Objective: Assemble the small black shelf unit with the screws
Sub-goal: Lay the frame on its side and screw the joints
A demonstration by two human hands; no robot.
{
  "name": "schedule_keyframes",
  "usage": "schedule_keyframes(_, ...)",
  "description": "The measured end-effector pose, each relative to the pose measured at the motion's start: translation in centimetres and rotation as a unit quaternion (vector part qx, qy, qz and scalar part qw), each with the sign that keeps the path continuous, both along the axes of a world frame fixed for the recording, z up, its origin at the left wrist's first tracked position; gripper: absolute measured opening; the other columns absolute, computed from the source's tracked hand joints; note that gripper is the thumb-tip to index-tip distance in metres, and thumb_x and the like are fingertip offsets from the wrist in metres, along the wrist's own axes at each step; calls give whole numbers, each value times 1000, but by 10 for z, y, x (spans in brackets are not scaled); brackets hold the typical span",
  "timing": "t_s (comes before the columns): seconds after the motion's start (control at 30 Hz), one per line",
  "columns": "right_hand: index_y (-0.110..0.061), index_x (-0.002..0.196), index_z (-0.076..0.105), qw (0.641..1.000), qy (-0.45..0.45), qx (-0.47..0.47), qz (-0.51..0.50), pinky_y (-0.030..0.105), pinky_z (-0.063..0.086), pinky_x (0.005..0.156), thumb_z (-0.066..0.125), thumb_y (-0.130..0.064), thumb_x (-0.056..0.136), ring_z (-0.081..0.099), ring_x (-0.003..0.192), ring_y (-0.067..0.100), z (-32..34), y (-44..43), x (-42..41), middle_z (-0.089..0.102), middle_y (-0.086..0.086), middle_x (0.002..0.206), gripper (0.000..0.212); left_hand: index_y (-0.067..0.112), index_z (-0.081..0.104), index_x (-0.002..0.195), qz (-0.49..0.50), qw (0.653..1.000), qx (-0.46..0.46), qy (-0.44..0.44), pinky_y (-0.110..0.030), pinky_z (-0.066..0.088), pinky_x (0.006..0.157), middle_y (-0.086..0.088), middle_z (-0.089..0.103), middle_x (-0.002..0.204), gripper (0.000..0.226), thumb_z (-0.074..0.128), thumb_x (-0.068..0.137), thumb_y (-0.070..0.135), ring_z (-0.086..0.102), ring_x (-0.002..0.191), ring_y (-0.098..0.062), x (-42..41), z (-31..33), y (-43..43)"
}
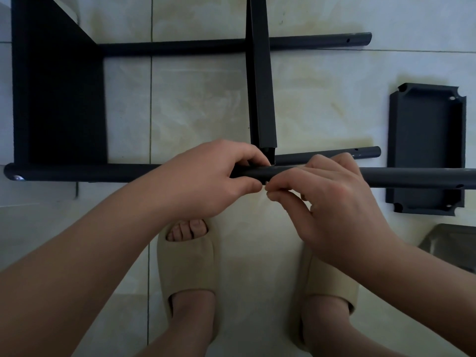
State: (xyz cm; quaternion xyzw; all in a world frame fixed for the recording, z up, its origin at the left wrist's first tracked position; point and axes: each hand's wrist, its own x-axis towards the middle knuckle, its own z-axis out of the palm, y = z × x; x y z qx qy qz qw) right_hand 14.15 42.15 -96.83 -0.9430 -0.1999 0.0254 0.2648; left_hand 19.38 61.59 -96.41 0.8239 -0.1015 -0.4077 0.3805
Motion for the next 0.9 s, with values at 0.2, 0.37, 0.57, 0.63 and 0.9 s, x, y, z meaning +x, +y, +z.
schedule_keyframes(0.2, -17, 83, 75, 999, 25, 5, -23, 38, 34, 72, 69, -19, 86, 56, 60, 21, 0, 2, -1, 69, -10, 71, 7, 44, 65, 112, -2, 1000, 4, -4, -44, 52, 89, 19, 69, 100, 20, 64, 95, 33, 63, 95, -4, -1, -1, 0)
schedule_keyframes(0.37, -14, 81, 75, 1000, -25, -6, -4, 37, 37, 71, 70, -15, 87, 56, 60, 23, -1, 2, -1, 69, -7, 69, 8, 44, 65, 111, -3, 1000, 6, -1, -45, 53, 89, 18, 69, 100, 19, 64, 95, 33, 64, 95, -6, -1, 0, -1)
schedule_keyframes(0.57, -12, 79, 74, 997, -72, -25, 35, 37, 36, 70, 68, -12, 92, 56, 64, 26, -5, -3, -1, 69, -3, 72, 14, 45, 64, 111, 0, 1000, 13, -1, -44, 52, 88, 20, 69, 98, 20, 64, 94, 34, 63, 93, -4, -2, -1, -1)
schedule_keyframes(0.63, -12, 80, 74, 997, -62, -20, 37, 36, 35, 70, 68, -13, 91, 56, 64, 25, -5, -3, -1, 69, -3, 71, 12, 46, 64, 110, -1, 1000, 13, -1, -44, 53, 88, 21, 68, 99, 20, 65, 94, 35, 63, 93, -3, -2, -2, 0)
schedule_keyframes(0.9, -15, 82, 74, 998, 10, 38, 40, 36, 37, 72, 72, -16, 86, 49, 65, 15, -4, -7, 1, 41, -22, 77, 4, 47, 64, 110, -6, 1000, 13, -1, -45, 53, 87, 20, 69, 98, 19, 65, 94, 36, 64, 93, -3, -2, -1, 1)
